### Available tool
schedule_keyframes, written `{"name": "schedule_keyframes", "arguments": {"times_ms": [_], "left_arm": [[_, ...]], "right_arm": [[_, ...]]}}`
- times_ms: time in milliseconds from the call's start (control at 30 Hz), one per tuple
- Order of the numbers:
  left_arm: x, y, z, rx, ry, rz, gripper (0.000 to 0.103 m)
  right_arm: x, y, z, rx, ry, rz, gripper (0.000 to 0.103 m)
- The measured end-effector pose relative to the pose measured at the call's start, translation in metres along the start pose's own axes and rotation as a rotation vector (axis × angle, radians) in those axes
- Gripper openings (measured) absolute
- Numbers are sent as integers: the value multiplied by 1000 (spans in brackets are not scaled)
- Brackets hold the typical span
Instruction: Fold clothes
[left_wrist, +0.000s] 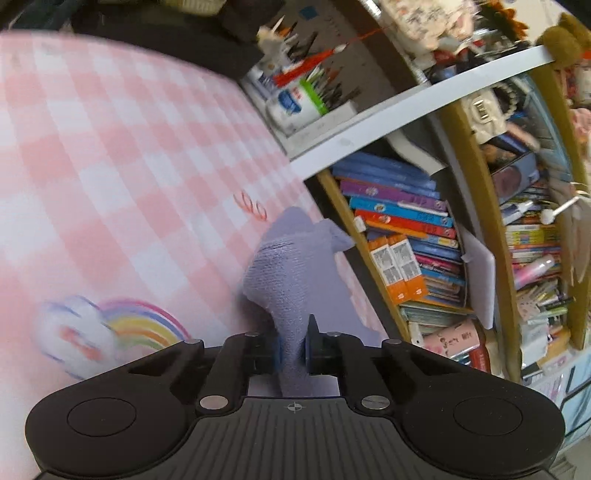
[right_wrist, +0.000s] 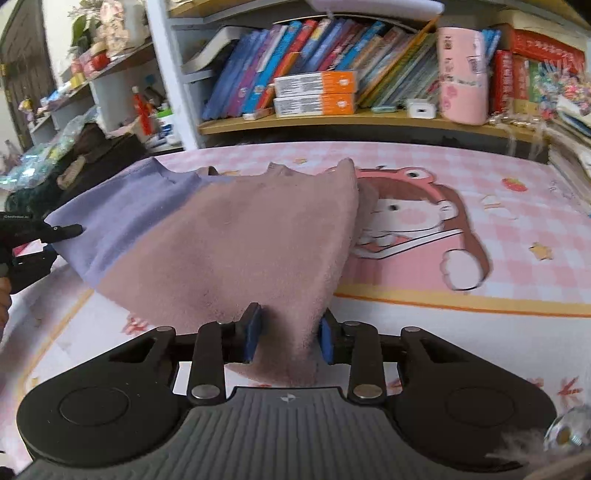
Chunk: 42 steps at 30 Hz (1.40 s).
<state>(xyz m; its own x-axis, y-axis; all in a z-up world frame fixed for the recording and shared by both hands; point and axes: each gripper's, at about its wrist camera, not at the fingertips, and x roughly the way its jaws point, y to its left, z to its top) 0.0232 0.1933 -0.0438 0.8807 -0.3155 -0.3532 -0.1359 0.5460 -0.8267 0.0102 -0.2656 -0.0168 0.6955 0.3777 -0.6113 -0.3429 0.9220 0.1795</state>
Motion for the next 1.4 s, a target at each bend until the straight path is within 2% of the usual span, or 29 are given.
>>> {"name": "schedule_keyframes", "arguments": {"times_ms": [133, 267, 433, 667, 800, 933, 1033, 1300, 1400], "left_arm": [[-41, 14, 17, 62, -29, -2, 10], [-78, 30, 28, 100, -63, 34, 10], [-93, 38, 29, 117, -84, 58, 12], [-86, 38, 23, 121, -102, 95, 18], [-84, 42, 23, 113, -97, 107, 18], [-80, 45, 21, 113, -90, 120, 24], [-78, 44, 20, 118, -90, 127, 25], [-78, 47, 19, 90, -119, 112, 23], [-77, 47, 19, 70, -127, 111, 17]], "right_arm": [[7, 35, -3, -61, 1, 53, 29], [17, 69, -5, -128, -13, 99, 29], [21, 95, -10, -234, -46, 108, 30], [20, 91, -9, -248, -45, 126, 30], [19, 89, -9, -300, -46, 126, 34], [18, 87, -10, -347, -53, 130, 34], [19, 83, -10, -325, -46, 150, 34], [21, 76, -7, -275, -28, 181, 37], [20, 76, -7, -273, -27, 183, 37]]}}
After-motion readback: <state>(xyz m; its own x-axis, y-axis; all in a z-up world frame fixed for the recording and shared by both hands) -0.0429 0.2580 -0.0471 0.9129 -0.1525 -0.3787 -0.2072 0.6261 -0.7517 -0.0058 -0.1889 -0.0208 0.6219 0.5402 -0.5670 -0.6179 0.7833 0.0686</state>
